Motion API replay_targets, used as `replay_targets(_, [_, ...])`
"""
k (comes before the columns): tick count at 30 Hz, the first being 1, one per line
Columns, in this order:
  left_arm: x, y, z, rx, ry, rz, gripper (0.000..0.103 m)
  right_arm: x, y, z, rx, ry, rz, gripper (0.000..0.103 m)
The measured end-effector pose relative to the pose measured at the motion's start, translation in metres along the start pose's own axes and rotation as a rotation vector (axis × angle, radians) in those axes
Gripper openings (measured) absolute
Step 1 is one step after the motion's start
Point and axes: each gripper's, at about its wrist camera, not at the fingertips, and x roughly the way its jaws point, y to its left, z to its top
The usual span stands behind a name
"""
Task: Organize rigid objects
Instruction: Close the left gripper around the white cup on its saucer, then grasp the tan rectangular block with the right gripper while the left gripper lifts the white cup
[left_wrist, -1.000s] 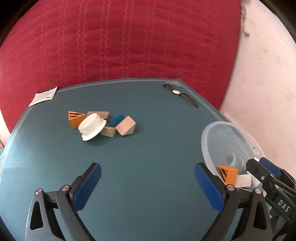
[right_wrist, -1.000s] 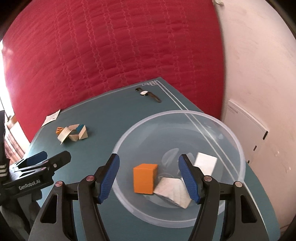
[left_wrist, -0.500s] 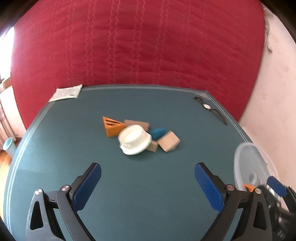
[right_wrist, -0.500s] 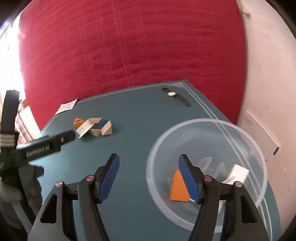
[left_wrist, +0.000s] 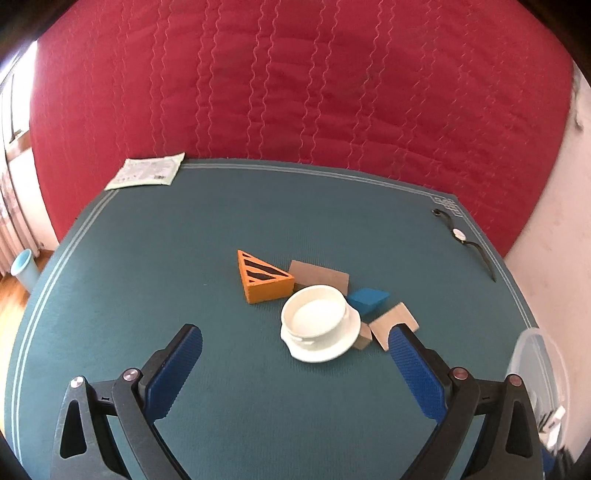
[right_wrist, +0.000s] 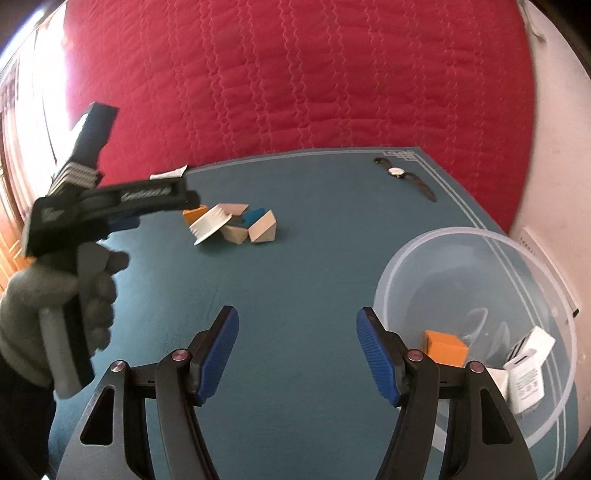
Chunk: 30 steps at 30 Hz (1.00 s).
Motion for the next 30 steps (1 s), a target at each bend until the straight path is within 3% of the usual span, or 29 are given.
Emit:
replay_targets(8, [0.033,-0.003,0.007,-0.010,0.025,0.000,0.100,0.012,0.003,-0.006,-0.003,0.038,0.000,0.068])
replay_targets(18, [0.058,0.008,0.007,-0.053,0.074,-0.058,0.055,0.025,0.008,-0.011,-0.013,0.083,-0.010,0.067])
replay_targets(25, [0.042,0.011,0.006,-0.025,0.050,-0.052,0.055,0.034,0.020,-0.006,-0.041,0.104,0.007,0.068])
replay_targets(30, [0.020,0.016,0.002,0.014,0.005,-0.005,0.055,0.045,0.026,0.006,-0.056,0.109,0.019,0.067])
